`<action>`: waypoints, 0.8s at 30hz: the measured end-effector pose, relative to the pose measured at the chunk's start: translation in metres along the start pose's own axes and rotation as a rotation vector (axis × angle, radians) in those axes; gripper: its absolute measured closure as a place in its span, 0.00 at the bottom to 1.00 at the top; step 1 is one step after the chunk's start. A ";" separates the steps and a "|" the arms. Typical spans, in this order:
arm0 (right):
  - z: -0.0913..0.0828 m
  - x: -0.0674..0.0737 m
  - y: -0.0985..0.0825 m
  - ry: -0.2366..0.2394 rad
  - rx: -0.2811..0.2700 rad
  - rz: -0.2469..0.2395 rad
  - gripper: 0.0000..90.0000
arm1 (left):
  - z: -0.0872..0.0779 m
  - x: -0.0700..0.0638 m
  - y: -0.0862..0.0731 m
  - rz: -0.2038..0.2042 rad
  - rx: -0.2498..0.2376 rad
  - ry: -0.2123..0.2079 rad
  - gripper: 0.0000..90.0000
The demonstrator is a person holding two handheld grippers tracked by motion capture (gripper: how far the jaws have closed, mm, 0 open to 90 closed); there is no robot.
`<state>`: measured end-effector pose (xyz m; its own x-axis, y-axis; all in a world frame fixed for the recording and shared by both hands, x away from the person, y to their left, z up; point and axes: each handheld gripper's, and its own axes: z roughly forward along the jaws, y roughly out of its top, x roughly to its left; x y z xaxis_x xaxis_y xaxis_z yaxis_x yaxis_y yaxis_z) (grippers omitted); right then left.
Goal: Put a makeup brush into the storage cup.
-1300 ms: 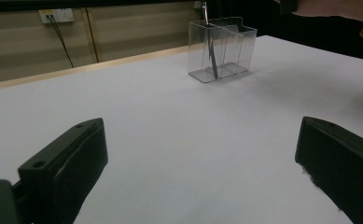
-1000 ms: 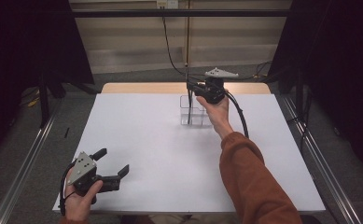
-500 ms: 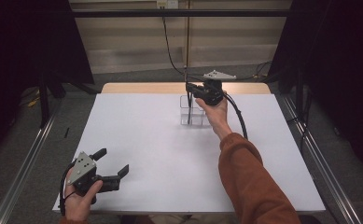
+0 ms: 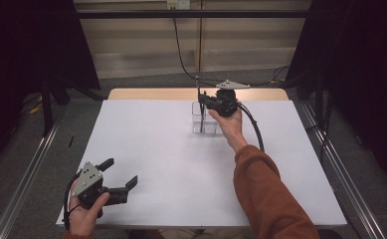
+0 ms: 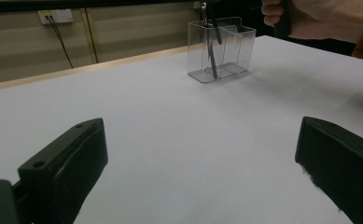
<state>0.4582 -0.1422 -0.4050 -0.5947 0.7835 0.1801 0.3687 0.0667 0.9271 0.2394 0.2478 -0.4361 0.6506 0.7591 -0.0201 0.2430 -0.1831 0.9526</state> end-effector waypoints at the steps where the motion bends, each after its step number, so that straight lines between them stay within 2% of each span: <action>1: 0.001 0.000 -0.001 -0.001 0.004 -0.003 0.94 | 0.000 0.000 0.000 0.000 0.000 0.000 0.03; 12: 0.001 -0.004 -0.014 -0.008 0.014 0.015 0.94 | 0.000 0.000 0.000 0.002 0.001 -0.001 0.03; 24: 0.000 -0.004 -0.020 -0.010 0.028 0.009 0.94 | 0.000 0.000 0.000 0.003 0.002 -0.001 0.03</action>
<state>0.4535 -0.1464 -0.4245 -0.5842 0.7902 0.1850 0.3941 0.0769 0.9159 0.2394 0.2478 -0.4361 0.6518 0.7582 -0.0176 0.2425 -0.1864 0.9521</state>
